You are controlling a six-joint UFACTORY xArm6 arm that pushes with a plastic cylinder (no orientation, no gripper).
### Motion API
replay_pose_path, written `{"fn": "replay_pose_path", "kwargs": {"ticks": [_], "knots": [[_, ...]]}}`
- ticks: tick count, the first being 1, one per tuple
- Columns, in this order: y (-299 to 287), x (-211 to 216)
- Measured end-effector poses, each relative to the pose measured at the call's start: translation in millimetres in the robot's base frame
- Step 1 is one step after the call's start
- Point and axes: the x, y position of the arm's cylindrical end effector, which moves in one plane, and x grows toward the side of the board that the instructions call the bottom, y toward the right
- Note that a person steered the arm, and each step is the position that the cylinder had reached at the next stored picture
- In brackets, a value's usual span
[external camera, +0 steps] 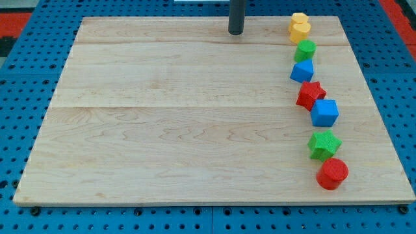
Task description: Move the arm to the bottom right of the board
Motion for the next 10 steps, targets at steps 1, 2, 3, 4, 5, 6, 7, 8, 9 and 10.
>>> {"fn": "replay_pose_path", "kwargs": {"ticks": [1,2,3,4,5,6,7,8,9,10], "knots": [[0.0,0.9],[-13.2,10.8],[-18.1,6.9],[1.3,69.7],[16.4,175.6],[16.9,288.8],[34.3,377.9],[45.2,381.8],[109.3,380.7],[219.0,381.3]]}}
